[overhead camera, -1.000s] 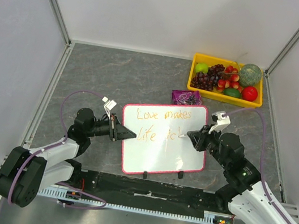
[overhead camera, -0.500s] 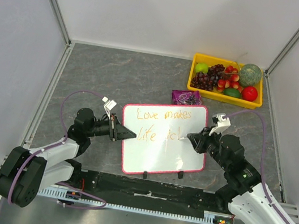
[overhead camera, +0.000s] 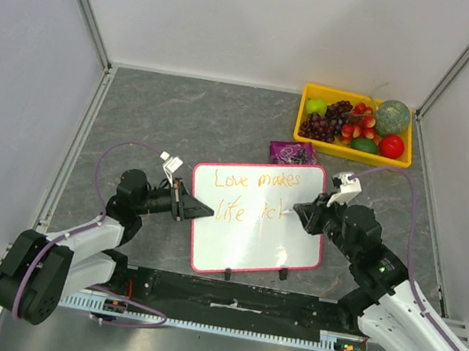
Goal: Write a sentence on the whiteboard
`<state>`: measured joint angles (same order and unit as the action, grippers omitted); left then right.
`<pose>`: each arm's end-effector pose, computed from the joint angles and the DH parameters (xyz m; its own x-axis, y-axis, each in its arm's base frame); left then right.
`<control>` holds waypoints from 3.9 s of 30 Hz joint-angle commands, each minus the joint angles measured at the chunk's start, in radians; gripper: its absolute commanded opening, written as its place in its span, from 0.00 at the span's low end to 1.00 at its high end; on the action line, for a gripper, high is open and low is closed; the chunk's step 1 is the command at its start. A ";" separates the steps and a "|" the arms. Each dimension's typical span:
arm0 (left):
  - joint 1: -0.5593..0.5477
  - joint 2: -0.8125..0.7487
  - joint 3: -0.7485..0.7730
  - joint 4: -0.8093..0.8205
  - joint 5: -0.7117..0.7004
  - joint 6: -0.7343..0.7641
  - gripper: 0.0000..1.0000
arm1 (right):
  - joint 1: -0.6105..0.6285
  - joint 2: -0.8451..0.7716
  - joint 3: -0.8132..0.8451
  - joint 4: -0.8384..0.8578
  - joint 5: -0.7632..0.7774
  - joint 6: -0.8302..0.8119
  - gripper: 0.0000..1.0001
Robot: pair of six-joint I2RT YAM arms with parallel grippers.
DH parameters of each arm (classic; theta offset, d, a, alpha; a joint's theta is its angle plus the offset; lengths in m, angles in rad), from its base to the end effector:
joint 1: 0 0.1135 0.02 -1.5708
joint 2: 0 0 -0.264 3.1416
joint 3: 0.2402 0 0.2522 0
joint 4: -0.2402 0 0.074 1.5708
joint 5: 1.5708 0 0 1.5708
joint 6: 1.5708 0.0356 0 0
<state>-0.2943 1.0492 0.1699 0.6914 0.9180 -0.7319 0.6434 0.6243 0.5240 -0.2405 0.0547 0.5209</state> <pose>0.1687 -0.0807 0.1741 -0.7498 -0.1969 -0.6317 0.5672 0.3002 -0.7669 0.1282 0.0937 0.2664 -0.5095 0.2390 -0.8266 -0.3507 0.8195 0.4532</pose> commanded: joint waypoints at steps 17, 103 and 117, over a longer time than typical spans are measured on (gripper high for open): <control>-0.008 0.014 -0.009 -0.059 -0.065 0.183 0.02 | -0.005 0.028 0.050 0.006 0.129 -0.042 0.00; -0.006 0.006 -0.010 -0.069 -0.070 0.183 0.02 | -0.005 -0.132 -0.033 -0.080 0.154 0.042 0.00; -0.008 0.008 -0.009 -0.067 -0.071 0.184 0.02 | -0.005 -0.132 -0.085 -0.071 0.172 0.037 0.00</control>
<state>-0.2966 1.0409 0.1699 0.6827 0.9138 -0.7296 0.6430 0.4915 0.4706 -0.3092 0.2047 0.5591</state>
